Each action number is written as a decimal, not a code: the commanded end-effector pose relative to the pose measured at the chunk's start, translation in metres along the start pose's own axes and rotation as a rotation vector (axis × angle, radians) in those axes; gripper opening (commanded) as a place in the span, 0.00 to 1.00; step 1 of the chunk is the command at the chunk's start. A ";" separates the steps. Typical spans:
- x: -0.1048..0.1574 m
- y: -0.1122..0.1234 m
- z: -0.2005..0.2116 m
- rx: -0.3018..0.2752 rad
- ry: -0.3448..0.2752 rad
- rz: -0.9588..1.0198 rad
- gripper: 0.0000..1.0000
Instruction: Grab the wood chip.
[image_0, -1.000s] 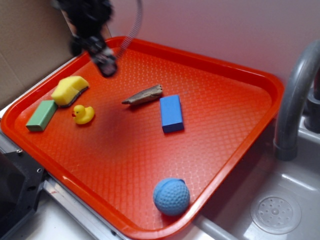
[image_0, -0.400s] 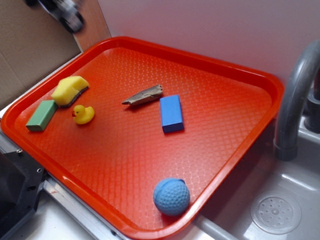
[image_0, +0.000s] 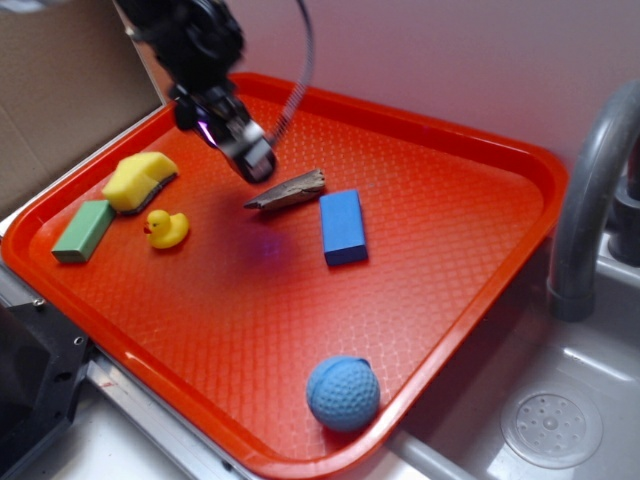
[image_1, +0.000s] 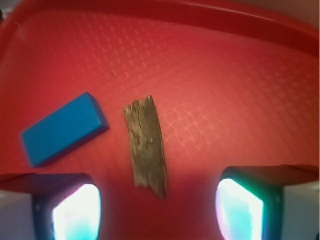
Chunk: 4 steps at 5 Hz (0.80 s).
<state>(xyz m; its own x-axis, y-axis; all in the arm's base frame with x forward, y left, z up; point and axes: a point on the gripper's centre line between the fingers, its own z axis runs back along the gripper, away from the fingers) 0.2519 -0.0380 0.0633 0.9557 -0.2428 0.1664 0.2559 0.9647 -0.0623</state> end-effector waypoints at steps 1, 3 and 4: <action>-0.002 -0.016 -0.024 0.041 0.065 -0.054 1.00; -0.002 -0.015 -0.039 0.076 0.119 -0.063 1.00; 0.005 -0.004 -0.043 0.049 0.113 -0.056 1.00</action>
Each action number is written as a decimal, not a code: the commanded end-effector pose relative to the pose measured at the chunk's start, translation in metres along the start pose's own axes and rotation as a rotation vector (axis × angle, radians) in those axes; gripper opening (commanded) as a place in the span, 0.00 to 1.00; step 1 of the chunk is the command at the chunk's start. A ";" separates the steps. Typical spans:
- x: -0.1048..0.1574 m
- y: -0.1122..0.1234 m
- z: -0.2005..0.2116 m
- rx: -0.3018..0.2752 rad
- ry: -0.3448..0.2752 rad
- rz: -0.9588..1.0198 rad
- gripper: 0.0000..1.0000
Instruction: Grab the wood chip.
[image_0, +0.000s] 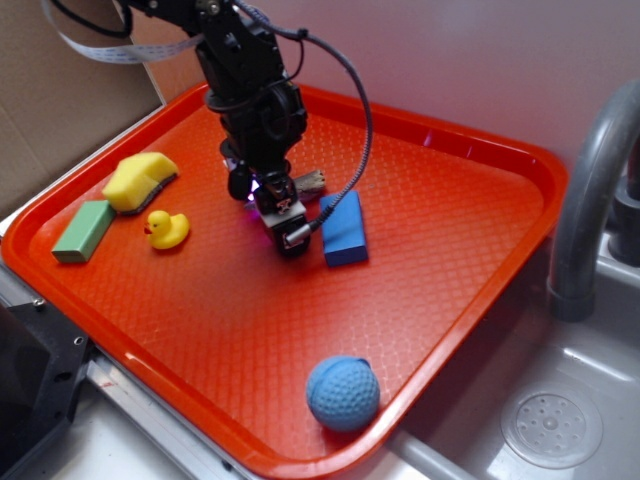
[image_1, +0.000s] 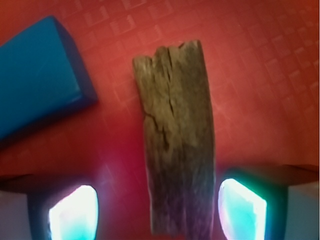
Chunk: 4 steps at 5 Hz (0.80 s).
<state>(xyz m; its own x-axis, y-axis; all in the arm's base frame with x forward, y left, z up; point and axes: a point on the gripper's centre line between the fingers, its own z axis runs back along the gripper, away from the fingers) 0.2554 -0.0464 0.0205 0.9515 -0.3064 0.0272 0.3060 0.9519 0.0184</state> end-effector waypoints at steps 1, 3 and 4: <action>0.008 0.006 0.001 -0.029 -0.036 0.012 0.44; 0.007 0.005 0.003 -0.022 -0.034 0.016 0.00; 0.003 0.006 0.013 0.011 -0.038 0.000 0.00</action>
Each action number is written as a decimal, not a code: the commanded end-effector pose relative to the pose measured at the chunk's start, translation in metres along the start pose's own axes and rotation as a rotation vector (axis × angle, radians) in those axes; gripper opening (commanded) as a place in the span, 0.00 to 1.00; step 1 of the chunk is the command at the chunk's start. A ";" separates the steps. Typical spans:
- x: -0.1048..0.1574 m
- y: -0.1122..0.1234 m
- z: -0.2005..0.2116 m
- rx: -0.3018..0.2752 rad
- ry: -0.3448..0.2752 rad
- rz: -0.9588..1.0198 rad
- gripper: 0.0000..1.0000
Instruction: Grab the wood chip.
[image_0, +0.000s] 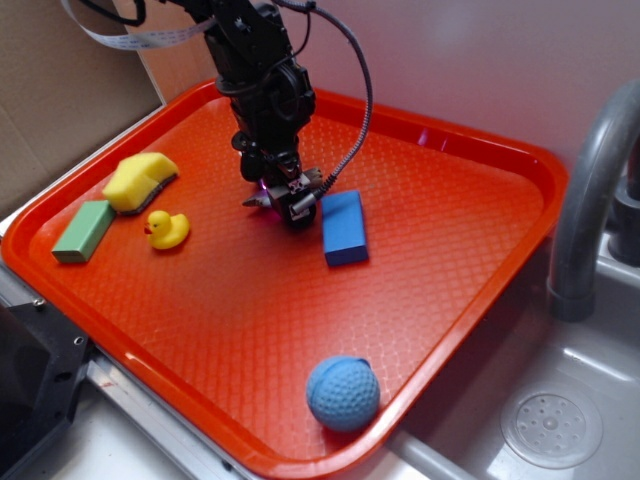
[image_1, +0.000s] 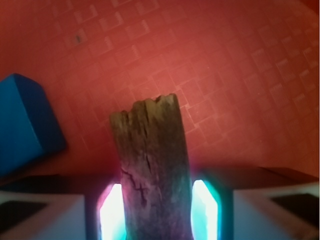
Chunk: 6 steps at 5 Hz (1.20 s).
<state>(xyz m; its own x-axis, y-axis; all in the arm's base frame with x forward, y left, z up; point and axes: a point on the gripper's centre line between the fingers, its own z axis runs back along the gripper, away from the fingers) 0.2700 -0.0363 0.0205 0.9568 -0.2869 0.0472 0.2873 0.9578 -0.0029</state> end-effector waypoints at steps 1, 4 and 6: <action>-0.019 0.001 0.057 0.016 -0.072 0.010 0.00; -0.070 -0.004 0.175 -0.053 -0.146 0.107 0.00; -0.066 -0.016 0.191 -0.034 -0.141 0.243 0.00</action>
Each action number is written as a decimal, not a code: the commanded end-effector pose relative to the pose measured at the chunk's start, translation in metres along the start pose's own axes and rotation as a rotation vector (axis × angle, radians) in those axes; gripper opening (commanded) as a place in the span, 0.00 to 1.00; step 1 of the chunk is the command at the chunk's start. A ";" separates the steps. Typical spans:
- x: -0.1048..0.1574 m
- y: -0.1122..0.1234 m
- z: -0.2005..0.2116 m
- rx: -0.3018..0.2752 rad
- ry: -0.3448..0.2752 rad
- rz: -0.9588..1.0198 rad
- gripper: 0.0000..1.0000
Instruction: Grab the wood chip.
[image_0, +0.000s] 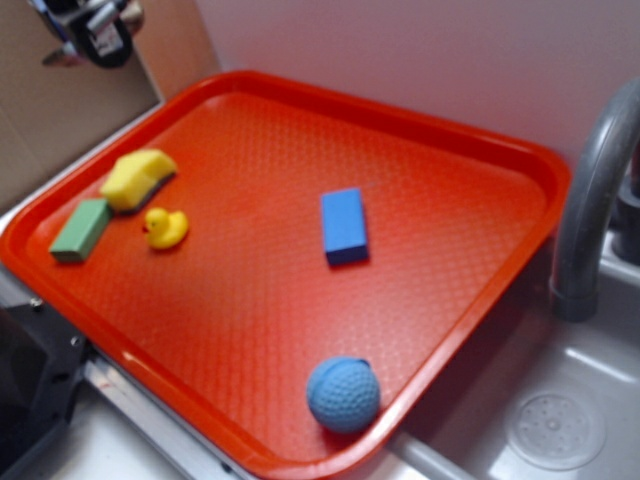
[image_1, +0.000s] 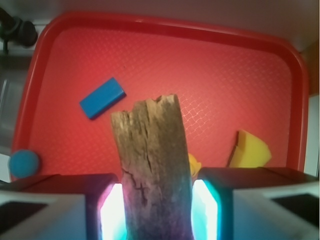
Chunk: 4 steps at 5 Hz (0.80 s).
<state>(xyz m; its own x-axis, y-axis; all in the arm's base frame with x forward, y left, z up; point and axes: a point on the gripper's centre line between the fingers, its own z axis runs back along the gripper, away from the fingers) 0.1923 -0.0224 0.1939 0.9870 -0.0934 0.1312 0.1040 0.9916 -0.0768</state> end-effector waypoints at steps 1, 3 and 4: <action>0.013 -0.002 0.019 0.071 -0.043 0.179 0.00; 0.027 0.003 0.019 0.127 -0.044 0.264 0.00; 0.027 0.004 0.019 0.113 -0.047 0.255 0.00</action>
<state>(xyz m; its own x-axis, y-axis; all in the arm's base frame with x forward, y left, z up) 0.2162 -0.0104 0.2040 0.9812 0.1556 0.1138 -0.1576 0.9875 0.0092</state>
